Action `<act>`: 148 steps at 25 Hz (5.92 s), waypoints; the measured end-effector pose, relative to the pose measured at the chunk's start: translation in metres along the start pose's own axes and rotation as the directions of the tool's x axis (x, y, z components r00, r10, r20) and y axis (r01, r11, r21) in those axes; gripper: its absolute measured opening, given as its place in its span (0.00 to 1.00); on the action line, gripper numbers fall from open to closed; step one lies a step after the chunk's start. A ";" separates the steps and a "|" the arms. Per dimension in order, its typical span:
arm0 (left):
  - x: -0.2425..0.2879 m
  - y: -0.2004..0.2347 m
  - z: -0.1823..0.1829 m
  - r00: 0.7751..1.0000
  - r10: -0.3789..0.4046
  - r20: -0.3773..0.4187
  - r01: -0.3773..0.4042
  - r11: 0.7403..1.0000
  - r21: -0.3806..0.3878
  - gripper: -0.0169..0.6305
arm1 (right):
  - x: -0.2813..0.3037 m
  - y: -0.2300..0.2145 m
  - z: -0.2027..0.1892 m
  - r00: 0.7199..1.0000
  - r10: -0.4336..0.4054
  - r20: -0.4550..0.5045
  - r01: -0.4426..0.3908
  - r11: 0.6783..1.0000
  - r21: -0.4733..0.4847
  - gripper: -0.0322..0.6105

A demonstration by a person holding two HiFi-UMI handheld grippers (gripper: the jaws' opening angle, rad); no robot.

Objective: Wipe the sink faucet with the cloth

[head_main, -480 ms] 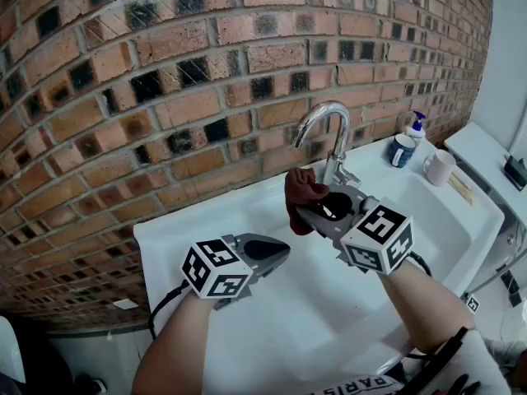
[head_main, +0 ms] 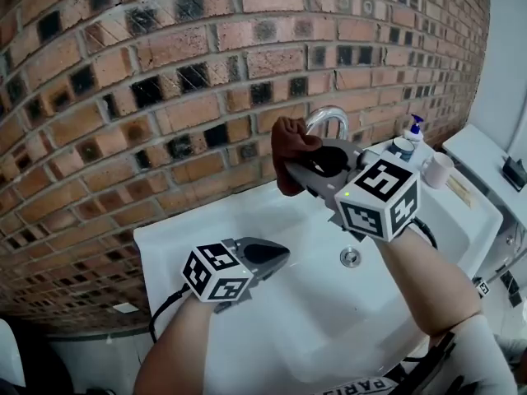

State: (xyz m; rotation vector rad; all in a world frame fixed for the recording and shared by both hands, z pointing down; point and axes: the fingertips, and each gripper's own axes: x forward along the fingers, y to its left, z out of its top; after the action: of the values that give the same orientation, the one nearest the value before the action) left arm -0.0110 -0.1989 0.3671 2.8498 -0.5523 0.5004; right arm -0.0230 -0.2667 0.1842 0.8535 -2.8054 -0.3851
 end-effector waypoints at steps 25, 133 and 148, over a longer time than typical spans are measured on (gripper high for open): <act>0.000 0.000 0.000 1.000 -0.001 0.000 0.001 1.000 -0.001 0.04 | 0.004 -0.031 0.014 0.997 -0.079 -0.012 0.079 0.996 -0.041 0.19; 0.000 0.000 0.000 1.000 0.000 0.000 0.000 1.000 0.000 0.04 | -0.015 -0.087 -0.053 0.965 -0.258 -0.042 0.261 0.960 0.102 0.20; 0.000 0.001 0.000 1.000 0.000 0.001 0.000 1.000 0.001 0.04 | -0.005 -0.054 -0.054 0.978 -0.199 -0.055 0.201 0.979 0.034 0.20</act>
State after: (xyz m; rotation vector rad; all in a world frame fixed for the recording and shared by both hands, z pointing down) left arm -0.0110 -0.2000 0.3669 2.8514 -0.5530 0.4994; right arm 0.0223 -0.3175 0.2192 1.1428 -2.6964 -0.3324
